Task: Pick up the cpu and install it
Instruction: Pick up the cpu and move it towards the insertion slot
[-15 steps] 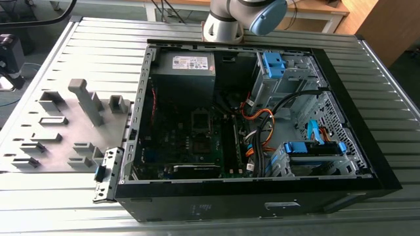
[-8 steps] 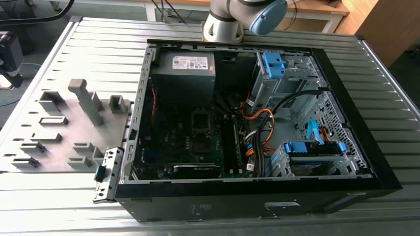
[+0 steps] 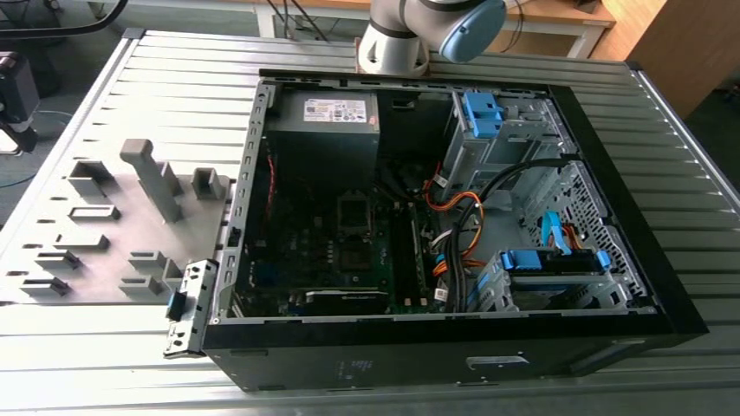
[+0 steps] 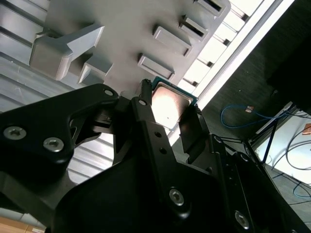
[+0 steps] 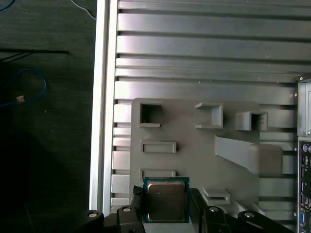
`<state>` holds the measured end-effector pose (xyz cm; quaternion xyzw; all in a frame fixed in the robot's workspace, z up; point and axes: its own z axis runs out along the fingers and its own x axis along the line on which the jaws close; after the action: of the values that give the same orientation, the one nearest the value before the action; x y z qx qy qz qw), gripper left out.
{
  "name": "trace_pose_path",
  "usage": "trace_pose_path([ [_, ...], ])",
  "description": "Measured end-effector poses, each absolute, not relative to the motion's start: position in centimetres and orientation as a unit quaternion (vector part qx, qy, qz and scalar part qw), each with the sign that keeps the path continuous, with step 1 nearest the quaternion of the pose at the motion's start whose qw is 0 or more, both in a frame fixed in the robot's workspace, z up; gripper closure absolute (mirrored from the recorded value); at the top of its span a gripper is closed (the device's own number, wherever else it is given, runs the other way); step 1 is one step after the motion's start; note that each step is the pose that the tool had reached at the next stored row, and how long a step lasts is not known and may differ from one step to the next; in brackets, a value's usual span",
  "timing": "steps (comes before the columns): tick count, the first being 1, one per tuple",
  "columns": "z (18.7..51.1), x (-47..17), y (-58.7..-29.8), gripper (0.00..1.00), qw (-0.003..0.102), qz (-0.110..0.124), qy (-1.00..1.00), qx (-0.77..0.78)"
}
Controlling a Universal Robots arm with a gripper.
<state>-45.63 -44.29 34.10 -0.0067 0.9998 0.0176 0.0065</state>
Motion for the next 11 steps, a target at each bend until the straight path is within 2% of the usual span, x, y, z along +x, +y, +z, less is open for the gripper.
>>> trace_pose_path([
  [11,34.42,-45.63,-44.29,0.53,0.006,0.018,1.0,-0.007],
])
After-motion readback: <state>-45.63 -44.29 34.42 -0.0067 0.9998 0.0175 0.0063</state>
